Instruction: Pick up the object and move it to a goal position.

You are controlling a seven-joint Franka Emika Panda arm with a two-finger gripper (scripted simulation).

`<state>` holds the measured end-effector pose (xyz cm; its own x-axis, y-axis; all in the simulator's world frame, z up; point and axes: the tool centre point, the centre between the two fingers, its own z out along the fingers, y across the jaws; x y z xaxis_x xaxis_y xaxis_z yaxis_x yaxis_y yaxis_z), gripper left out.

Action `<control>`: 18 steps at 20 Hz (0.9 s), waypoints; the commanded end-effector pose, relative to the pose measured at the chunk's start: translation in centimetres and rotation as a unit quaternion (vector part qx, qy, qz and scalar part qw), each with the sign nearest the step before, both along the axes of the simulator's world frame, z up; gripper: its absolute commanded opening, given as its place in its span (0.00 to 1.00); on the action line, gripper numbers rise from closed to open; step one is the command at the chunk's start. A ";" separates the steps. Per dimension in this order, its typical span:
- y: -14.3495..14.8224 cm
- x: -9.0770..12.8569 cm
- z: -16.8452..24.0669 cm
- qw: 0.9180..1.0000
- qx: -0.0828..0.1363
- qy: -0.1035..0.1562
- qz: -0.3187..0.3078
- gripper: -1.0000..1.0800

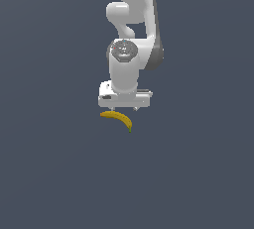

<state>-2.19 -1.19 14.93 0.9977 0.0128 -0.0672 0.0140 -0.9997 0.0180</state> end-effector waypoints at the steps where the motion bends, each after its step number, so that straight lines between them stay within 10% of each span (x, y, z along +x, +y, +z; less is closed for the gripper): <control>1: 0.0 0.0 0.0 1.000 0.000 0.000 0.000 0.96; 18: 0.2 0.5 1.1 0.999 -0.003 -0.007 0.031 0.96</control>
<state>-1.65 -0.90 16.09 0.9964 0.0658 -0.0530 0.0671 -0.9975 0.0241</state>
